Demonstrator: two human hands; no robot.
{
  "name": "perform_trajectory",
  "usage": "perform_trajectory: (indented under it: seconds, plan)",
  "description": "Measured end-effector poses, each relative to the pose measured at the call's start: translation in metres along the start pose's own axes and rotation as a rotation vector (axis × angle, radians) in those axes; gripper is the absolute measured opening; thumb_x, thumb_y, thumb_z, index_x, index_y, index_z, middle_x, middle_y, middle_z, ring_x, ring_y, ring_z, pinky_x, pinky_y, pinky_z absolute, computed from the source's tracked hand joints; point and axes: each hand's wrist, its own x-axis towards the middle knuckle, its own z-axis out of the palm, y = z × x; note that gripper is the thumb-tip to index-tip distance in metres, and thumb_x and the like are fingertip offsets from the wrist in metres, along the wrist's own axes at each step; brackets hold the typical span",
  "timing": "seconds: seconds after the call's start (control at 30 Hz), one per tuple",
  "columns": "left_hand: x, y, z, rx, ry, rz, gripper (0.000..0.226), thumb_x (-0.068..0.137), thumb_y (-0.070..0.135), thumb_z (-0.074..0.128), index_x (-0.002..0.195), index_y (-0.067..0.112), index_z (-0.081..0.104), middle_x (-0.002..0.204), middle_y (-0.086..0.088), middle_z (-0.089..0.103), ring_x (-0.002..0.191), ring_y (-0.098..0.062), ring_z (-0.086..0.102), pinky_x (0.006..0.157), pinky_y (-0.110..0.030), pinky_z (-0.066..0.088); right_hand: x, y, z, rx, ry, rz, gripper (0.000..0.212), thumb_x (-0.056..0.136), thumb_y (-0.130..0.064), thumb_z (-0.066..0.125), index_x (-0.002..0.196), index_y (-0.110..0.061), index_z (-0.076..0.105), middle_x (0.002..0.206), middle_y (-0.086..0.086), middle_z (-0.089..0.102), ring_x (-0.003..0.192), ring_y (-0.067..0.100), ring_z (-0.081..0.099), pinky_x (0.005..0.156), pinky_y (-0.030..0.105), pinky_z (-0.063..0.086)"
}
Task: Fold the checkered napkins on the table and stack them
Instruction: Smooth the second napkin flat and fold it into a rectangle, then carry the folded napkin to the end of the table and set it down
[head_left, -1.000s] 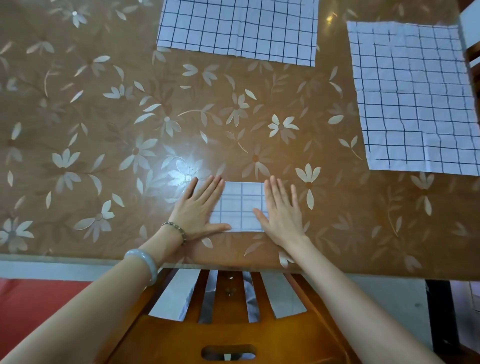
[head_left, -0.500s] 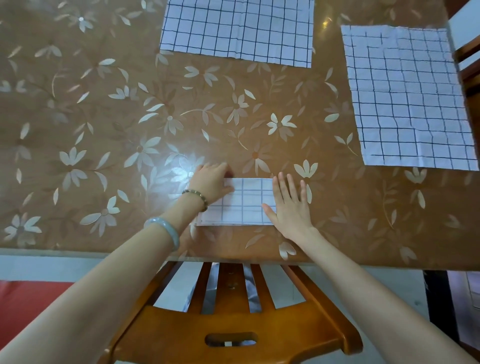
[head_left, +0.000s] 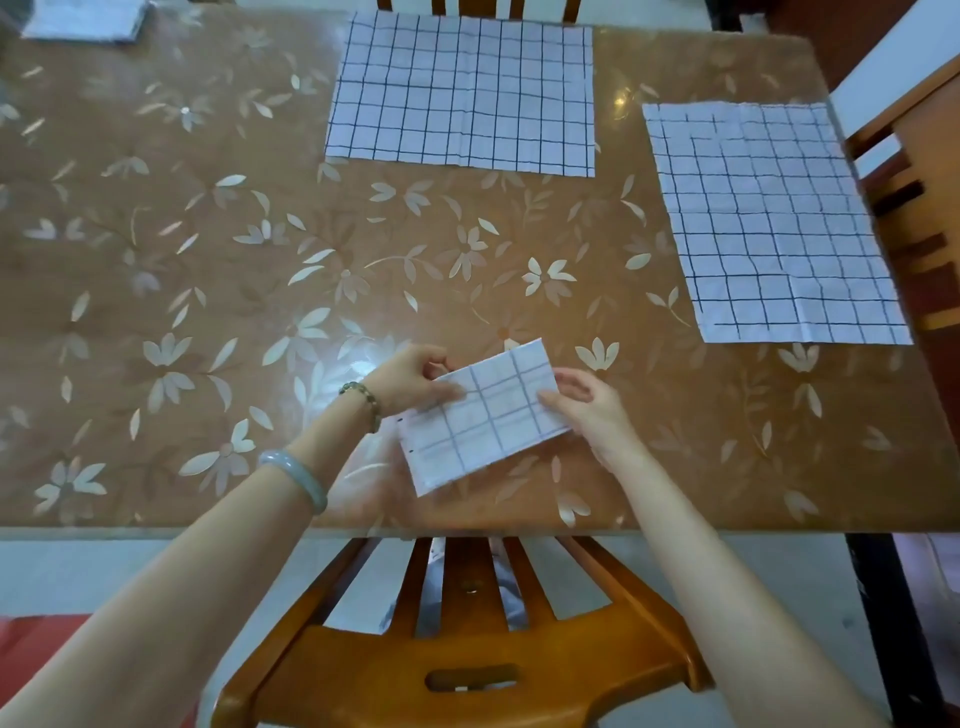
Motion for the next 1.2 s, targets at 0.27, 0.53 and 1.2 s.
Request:
perform_trajectory:
  seconds: [0.27, 0.53, 1.2]
  plan:
    - [-0.062, 0.015, -0.03, -0.315, 0.059, -0.029, 0.027, 0.067, 0.025, 0.083, 0.086, 0.013, 0.067, 0.078, -0.012, 0.063, 0.063, -0.017, 0.059, 0.055, -0.022, 0.048, -0.035, -0.026, 0.017, 0.419, -0.084, 0.091, 0.018, 0.081, 0.002, 0.067, 0.099, 0.004, 0.066, 0.094, 0.018, 0.071, 0.078, 0.026, 0.068, 0.063, 0.03, 0.06]
    - [-0.123, -0.009, -0.045, -0.471, -0.061, -0.034, 0.025, 0.064, 0.009, 0.084, 0.087, 0.014, 0.075, 0.089, -0.017, 0.064, 0.08, -0.024, 0.066, 0.067, -0.026, 0.056, -0.073, -0.056, 0.032, 0.336, -0.028, -0.027, 0.011, 0.08, 0.006, 0.067, 0.09, 0.0, 0.067, 0.085, 0.012, 0.073, 0.075, 0.023, 0.071, 0.062, 0.031, 0.06]
    - [-0.292, -0.008, 0.071, -0.881, 0.787, -0.045, 0.011, 0.084, 0.004, 0.068, 0.095, 0.004, 0.07, 0.085, -0.006, 0.075, 0.081, -0.02, 0.072, 0.069, -0.027, 0.058, -0.146, -0.058, 0.05, 0.11, -0.438, -0.02, 0.01, 0.081, 0.003, 0.068, 0.09, 0.003, 0.063, 0.075, 0.011, 0.074, 0.067, 0.02, 0.071, 0.056, 0.027, 0.058]
